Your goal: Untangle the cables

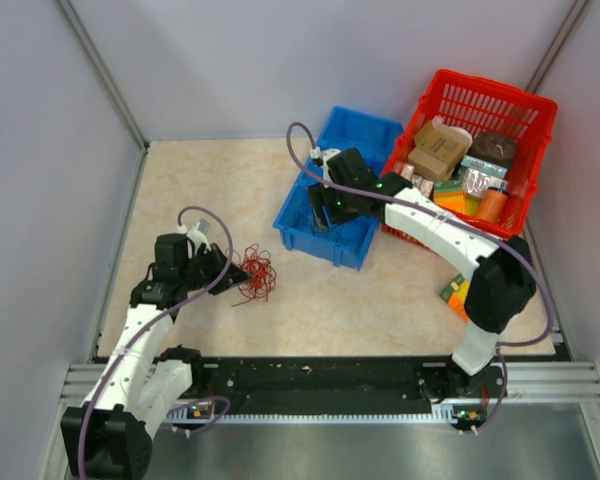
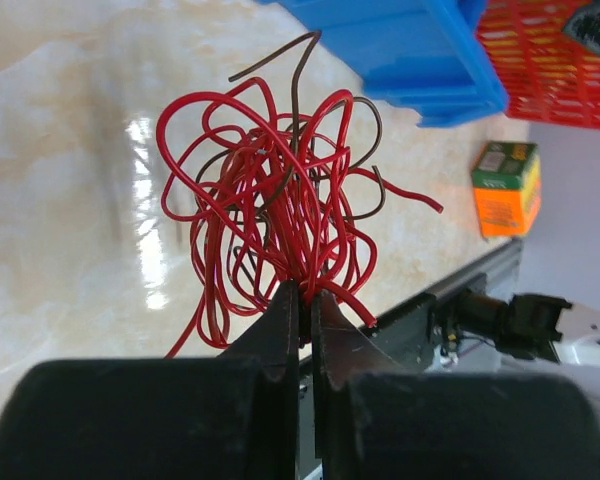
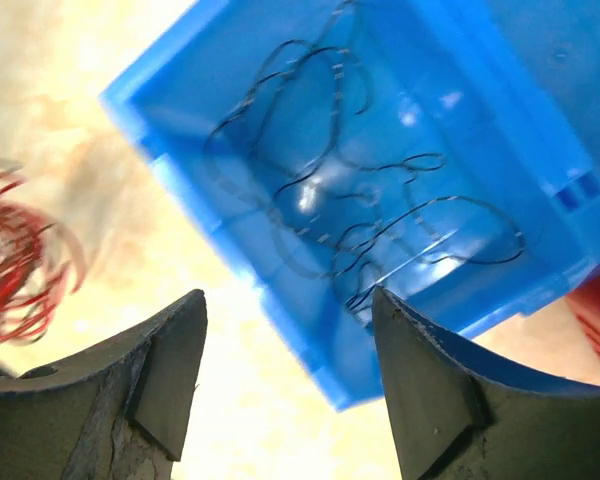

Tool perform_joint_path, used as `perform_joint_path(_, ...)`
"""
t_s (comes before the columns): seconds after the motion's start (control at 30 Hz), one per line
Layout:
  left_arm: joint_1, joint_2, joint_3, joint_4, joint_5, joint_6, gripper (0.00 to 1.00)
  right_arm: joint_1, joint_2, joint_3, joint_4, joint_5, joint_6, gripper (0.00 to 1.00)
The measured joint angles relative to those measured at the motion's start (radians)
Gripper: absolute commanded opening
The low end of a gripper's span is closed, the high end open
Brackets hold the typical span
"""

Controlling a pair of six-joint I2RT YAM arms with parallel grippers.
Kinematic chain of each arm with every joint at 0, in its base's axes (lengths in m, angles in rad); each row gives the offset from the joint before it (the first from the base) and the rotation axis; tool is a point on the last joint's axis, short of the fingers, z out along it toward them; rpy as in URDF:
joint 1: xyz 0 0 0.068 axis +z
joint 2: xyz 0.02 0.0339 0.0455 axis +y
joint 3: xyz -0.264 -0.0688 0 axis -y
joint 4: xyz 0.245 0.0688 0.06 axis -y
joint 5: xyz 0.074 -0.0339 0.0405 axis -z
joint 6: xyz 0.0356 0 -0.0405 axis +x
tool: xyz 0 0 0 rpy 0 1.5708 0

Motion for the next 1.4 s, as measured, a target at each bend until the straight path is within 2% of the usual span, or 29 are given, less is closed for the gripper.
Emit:
perform_joint_path(0.17,-0.004,0.018,-0.031,0.107,0.168,-0.002,0.00,0.134,-0.211,-0.179,0.085,-0.078,-0.007,0.69)
perform_joint_path(0.3,-0.021,0.035,-0.031,0.150,0.273,0.019,0.00,0.242,-0.340,-0.390,0.290,-0.222,0.033,0.70)
perform_joint_path(0.47,-0.029,0.048,-0.031,0.138,0.347,0.060,0.00,0.238,-0.388,-0.589,0.516,-0.287,0.142,0.63)
perform_joint_path(0.57,-0.029,0.048,-0.031,0.136,0.375,0.078,0.00,0.237,-0.388,-0.616,0.603,-0.283,0.202,0.49)
perform_joint_path(0.63,-0.029,0.048,-0.031,0.136,0.385,0.081,0.00,0.238,-0.388,-0.616,0.651,-0.287,0.221,0.47)
perform_joint_path(0.77,-0.029,0.057,-0.031,0.138,0.413,0.084,0.00,0.249,-0.388,-0.612,0.682,-0.254,0.215,0.31)
perform_joint_path(0.93,-0.029,0.074,-0.027,0.138,0.448,0.084,0.02,0.258,-0.369,-0.575,0.637,-0.205,0.204,0.30)
perform_joint_path(1.03,-0.029,0.074,-0.019,0.140,0.461,0.083,0.04,0.259,-0.350,-0.569,0.642,-0.204,0.204,0.37)
perform_joint_path(1.1,-0.030,0.069,-0.019,0.139,0.462,0.080,0.11,0.259,-0.340,-0.570,0.644,-0.204,0.206,0.42)
perform_joint_path(1.17,-0.031,0.057,-0.019,0.140,0.462,0.075,0.36,0.259,-0.339,-0.578,0.655,-0.204,0.210,0.47)
perform_joint_path(1.23,-0.031,0.043,-0.019,0.140,0.461,0.071,0.53,0.260,-0.346,-0.598,0.671,-0.204,0.212,0.50)
perform_joint_path(1.33,-0.032,0.040,-0.017,0.121,0.449,0.077,0.56,0.260,-0.363,-0.632,0.683,-0.204,0.213,0.51)
perform_joint_path(1.4,-0.032,0.040,-0.009,0.083,0.416,0.083,0.56,0.260,-0.368,-0.642,0.685,-0.201,0.220,0.56)
